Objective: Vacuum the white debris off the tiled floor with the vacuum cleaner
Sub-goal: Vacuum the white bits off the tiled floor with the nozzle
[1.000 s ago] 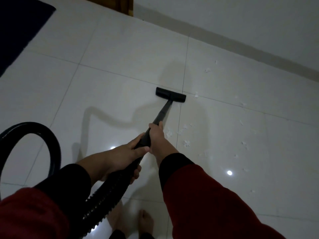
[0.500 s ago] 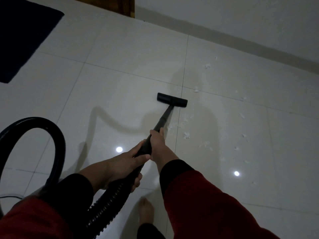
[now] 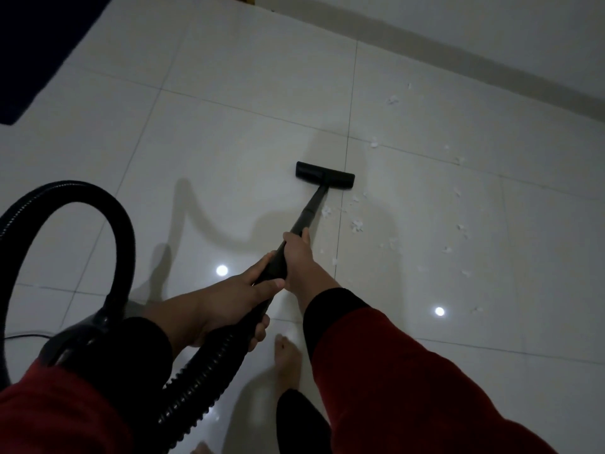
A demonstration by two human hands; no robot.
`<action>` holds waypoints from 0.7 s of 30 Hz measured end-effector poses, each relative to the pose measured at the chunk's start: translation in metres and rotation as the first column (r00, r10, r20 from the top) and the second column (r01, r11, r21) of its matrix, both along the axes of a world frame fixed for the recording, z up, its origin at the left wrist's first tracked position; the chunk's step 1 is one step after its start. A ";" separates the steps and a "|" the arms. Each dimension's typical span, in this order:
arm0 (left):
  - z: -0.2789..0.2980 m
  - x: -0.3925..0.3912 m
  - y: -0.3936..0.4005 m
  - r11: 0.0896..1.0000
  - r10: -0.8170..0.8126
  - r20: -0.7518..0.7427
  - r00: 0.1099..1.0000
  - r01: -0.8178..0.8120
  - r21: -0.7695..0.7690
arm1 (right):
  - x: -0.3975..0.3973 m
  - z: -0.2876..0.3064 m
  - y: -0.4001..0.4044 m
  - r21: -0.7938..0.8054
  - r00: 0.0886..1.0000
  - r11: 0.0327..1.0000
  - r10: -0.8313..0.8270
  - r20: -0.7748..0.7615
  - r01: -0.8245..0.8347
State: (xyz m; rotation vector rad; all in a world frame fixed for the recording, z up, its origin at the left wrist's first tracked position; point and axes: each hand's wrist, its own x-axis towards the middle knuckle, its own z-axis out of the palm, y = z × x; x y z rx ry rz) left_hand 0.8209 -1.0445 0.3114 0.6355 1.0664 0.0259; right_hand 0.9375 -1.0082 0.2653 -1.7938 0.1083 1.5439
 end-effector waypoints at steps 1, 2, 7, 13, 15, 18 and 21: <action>-0.004 -0.002 -0.005 1.000 -0.003 0.006 1.000 0.003 0.000 | -0.003 0.000 -0.006 0.000 1.000 1.000 -0.006 0.001 0.006; -0.007 -0.004 -0.010 1.000 -0.007 0.010 1.000 0.007 0.002 | -0.005 0.000 -0.012 0.000 1.000 1.000 -0.010 0.004 0.010; -0.014 -0.018 -0.039 1.000 -0.020 0.014 1.000 0.020 -0.010 | -0.020 0.000 -0.045 -0.004 1.000 1.000 -0.017 0.019 0.017; -0.002 -0.046 -0.079 0.999 -0.050 0.003 0.999 0.050 -0.012 | -0.045 0.008 -0.085 0.002 0.999 0.999 -0.043 0.027 0.043; 0.006 -0.054 -0.092 0.998 -0.058 -0.009 0.998 0.058 -0.006 | -0.051 0.008 -0.100 -0.008 0.998 0.999 -0.049 0.025 0.050; 0.012 -0.057 -0.104 0.997 -0.076 -0.008 0.997 0.076 -0.004 | -0.056 0.007 -0.114 -0.027 0.998 0.998 -0.058 0.026 0.058; 0.011 -0.053 -0.115 0.996 -0.088 -0.021 0.996 0.088 -0.004 | -0.052 0.008 -0.128 -0.040 0.998 0.997 -0.066 0.003 0.066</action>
